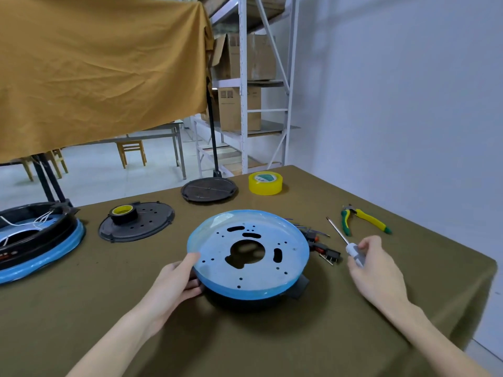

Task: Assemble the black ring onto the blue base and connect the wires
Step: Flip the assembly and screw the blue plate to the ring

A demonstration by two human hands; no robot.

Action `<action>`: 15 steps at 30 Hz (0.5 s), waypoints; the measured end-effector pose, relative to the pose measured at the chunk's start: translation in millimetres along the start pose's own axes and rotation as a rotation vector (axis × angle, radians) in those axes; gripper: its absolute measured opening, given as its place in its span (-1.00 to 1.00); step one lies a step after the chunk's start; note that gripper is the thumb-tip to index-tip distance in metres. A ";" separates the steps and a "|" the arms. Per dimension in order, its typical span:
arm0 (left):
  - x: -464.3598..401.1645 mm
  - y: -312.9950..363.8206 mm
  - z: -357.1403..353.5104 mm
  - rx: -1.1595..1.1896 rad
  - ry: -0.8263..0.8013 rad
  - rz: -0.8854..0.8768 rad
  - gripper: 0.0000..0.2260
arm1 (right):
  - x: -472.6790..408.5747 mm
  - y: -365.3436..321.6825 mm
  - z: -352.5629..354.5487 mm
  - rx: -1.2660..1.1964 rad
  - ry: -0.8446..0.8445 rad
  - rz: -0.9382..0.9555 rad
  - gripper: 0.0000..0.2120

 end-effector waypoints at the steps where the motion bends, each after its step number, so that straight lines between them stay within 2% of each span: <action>1: -1.6 -0.7 -0.1 -0.012 0.005 -0.009 -0.63 | -1.2 3.1 3.4 0.052 0.032 -0.004 -0.74; 4: -7.8 -1.7 2.9 -0.021 0.025 -0.027 -0.61 | -4.8 6.2 10.7 0.175 0.081 0.027 -0.75; 8: -11.5 -4.6 2.4 -0.040 0.092 -0.073 -0.70 | -4.2 -0.8 6.3 0.388 -0.005 0.108 -0.73; 12: -10.5 -5.4 1.1 -0.034 0.138 -0.123 -0.75 | 1.4 -14.2 -0.3 0.438 0.023 0.261 -0.80; 15: -6.4 -2.9 1.4 -0.044 0.146 -0.125 -0.77 | 2.4 -5.2 -6.3 0.458 -0.064 0.205 -0.86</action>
Point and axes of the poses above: each hand's wrist, its own x-axis away from the middle knuckle, its own z-axis out of the back of the hand, y = z × x, the point moved 6 cm from there along -x, towards the middle knuckle, and after that the axes turned 15 degrees about z, right-handed, at the moved point
